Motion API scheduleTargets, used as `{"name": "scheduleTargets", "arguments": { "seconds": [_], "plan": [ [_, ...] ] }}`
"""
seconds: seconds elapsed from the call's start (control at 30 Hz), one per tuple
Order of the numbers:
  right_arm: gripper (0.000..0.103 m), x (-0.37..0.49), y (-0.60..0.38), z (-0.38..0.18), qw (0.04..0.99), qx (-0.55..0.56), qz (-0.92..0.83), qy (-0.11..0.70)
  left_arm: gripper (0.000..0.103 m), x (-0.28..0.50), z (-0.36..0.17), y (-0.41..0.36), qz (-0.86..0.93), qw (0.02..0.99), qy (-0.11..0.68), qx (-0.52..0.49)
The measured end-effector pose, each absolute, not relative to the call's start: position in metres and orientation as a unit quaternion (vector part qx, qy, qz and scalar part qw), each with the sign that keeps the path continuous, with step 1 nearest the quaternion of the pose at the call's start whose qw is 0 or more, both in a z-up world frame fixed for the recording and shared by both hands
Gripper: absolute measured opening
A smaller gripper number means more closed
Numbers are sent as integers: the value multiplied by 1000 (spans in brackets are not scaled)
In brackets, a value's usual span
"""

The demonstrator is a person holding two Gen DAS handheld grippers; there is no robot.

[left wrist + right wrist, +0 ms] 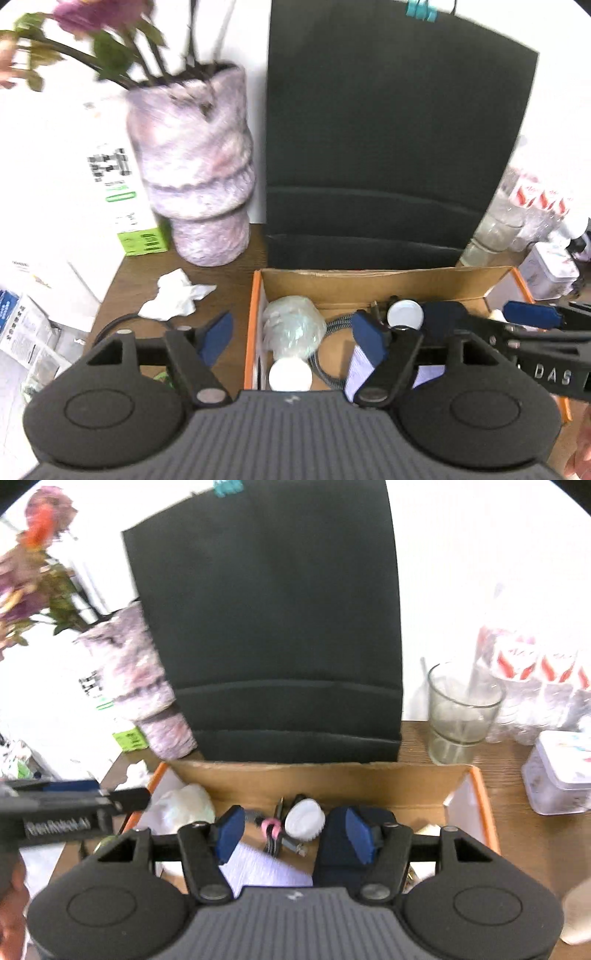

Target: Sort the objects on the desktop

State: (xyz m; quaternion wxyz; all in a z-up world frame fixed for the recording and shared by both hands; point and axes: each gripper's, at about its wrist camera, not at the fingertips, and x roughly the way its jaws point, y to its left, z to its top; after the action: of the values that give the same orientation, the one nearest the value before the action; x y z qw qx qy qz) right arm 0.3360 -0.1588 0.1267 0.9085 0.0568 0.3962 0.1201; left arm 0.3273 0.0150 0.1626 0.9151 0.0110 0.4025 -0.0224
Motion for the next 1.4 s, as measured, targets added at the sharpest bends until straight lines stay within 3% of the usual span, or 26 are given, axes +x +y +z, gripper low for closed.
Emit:
{"name": "scheduleTargets", "arguments": {
  "seconds": [0.1, 0.17, 0.3, 0.77, 1.0, 1.4],
  "plan": [
    [73, 299, -162, 136, 914, 13, 120, 386, 76, 287, 170, 10, -21, 919, 393, 27],
    [75, 269, -163, 138, 919, -18, 113, 377, 77, 256, 174, 8, -21, 923, 383, 24],
    [86, 186, -167, 137, 937, -55, 110, 327, 83, 188, 174, 4, -34, 939, 343, 19],
    [89, -42, -191, 46, 948, -9, 102, 302, 93, -37, 89, 2, -95, 949, 299, -17],
    [92, -113, -199, 19, 962, -28, 98, 254, 93, -86, 50, 4, -61, 952, 297, -29],
    [93, -120, -198, 9, 964, -33, 95, 246, 92, -76, 35, -6, -74, 953, 293, 9]
  ]
}}
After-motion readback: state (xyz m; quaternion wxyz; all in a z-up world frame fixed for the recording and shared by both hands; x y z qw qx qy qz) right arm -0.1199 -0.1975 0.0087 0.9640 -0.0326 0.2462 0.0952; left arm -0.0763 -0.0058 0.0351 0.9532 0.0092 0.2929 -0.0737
